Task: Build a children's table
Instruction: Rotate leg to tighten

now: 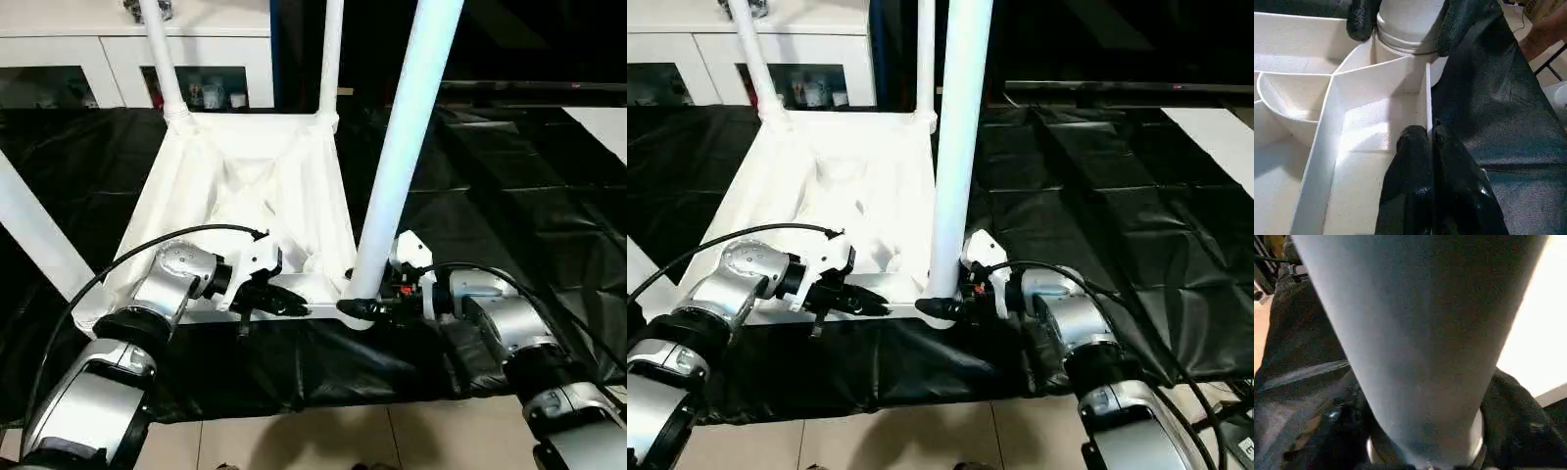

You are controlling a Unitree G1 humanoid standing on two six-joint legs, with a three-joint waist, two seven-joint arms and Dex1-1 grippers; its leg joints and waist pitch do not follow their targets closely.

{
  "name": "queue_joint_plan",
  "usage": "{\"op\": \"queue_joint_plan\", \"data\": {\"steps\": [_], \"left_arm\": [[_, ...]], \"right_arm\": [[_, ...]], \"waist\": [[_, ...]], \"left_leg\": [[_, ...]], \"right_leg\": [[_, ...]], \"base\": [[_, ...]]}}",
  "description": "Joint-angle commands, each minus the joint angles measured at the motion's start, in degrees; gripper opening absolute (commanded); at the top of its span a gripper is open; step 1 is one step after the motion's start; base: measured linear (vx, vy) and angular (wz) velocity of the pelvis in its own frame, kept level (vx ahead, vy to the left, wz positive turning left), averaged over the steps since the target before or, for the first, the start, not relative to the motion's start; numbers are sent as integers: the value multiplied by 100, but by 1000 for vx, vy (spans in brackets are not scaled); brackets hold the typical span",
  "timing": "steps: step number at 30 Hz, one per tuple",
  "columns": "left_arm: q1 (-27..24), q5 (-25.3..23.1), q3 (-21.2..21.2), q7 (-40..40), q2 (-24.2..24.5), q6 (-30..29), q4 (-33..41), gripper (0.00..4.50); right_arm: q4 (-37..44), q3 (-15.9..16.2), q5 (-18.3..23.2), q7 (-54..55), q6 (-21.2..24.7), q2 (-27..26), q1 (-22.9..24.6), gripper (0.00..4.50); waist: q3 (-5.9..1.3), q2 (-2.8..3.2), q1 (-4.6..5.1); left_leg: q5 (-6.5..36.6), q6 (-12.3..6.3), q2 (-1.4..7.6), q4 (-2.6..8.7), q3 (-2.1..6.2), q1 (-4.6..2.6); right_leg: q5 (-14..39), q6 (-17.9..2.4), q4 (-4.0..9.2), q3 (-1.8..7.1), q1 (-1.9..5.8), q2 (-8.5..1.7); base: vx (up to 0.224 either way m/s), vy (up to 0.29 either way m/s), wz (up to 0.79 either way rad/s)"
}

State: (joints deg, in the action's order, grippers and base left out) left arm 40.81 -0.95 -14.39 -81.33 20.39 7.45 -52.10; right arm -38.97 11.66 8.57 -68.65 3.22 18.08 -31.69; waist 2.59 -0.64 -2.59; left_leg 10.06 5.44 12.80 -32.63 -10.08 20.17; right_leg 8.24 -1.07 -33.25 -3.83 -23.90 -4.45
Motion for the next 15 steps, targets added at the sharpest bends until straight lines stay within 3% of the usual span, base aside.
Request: {"op": "queue_joint_plan", "data": {"steps": [1, 7, 13, 15], "left_arm": [[-96, 165, 36, -200, -57, 7, 9, 0], [-93, 104, 8, -183, -38, 60, 25, 0], [-106, -63, 2, 477, -201, -45, 101, 0], [-112, -36, 71, 852, -368, -333, 228, 0]], "right_arm": [[-141, 72, -58, -49, -15, -39, -126, 268], [-266, 54, -39, -118, -32, -99, -198, 258], [-249, -59, 62, -5, -13, -234, -42, 258], [-176, -142, 63, 312, -3, -315, 90, 258]], "waist": [[-373, -56, -37], [-367, -58, -27], [-362, -48, -30], [-340, -35, -32]], "left_leg": [[1157, -379, 21, 305, -77, 11], [1189, -367, 16, 306, -76, 15], [1301, -322, 23, 310, -73, -3], [1383, -290, 28, 324, -70, -9]], "right_leg": [[1637, -1191, 324, 175, 348, -260], [1736, -1183, 333, 172, 351, -263], [1881, -1155, 356, 174, 343, -266], [2012, -1107, 375, 175, 325, -265]], "base": [[0, 0, 0], [0, 0, 0], [0, 0, 0], [0, 0, 0]]}}
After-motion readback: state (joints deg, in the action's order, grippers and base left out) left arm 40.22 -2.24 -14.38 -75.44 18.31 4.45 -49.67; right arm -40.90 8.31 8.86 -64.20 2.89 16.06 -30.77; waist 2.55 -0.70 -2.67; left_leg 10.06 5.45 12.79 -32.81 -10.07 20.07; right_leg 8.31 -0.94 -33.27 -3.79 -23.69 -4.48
